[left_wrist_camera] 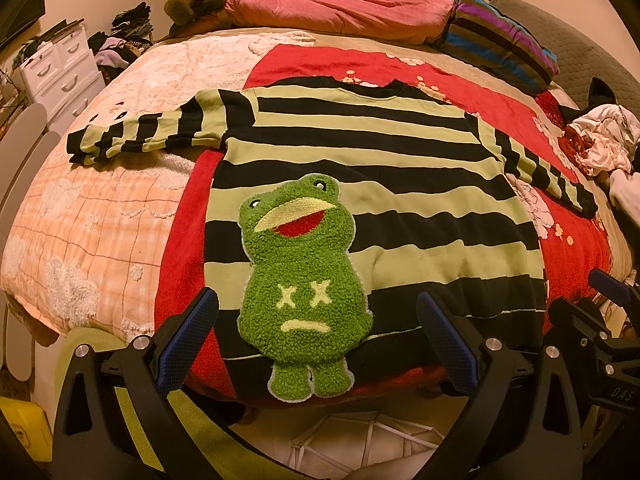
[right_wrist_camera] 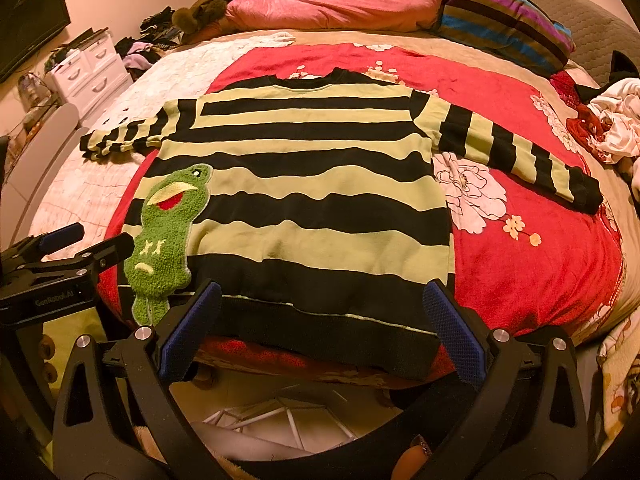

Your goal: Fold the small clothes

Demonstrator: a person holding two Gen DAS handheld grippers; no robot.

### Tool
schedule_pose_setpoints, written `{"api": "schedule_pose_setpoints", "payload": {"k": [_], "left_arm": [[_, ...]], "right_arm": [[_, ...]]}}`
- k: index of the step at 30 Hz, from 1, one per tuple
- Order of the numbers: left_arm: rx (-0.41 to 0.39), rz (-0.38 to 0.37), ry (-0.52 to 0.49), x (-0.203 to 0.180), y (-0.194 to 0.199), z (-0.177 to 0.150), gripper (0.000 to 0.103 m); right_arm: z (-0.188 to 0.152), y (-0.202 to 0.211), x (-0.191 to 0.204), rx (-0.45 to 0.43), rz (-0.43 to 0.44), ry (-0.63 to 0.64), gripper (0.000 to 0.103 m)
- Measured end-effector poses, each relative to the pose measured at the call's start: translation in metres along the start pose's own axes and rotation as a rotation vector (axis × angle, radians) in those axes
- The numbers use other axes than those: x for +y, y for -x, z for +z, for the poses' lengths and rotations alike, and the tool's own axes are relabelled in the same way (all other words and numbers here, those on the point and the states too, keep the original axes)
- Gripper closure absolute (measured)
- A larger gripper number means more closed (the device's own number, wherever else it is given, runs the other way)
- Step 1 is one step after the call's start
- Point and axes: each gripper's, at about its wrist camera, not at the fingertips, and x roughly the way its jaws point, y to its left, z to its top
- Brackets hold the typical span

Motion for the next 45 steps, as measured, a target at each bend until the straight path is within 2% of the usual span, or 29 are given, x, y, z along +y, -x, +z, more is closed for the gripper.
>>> {"api": "schedule_pose_setpoints", "payload": {"k": [18, 24, 33, 45], "left_arm": [[0.004, 0.002, -0.006, 0.002, -0.003, -0.001, 0.004], [0.001, 0.005, -0.003, 0.004, -0.007, 0.012, 0.004], [0.002, 0.013, 0.002, 0.001, -0.024, 0.036, 0.004], [-0.019, 0.042, -0.006, -0.012, -0.053, 0.082, 0.004]], "right_arm": [[0.002, 0.000, 0.000, 0.003, -0.002, -0.002, 0.008], [0.002, -0.001, -0.003, -0.008, -0.016, -0.002, 0.008], [0.038, -0.015, -0.024, -0.067, -0.071, -0.047, 0.008], [0.083, -0.040, -0.059, -0.100, -0.115, -0.103, 0.008]]}}
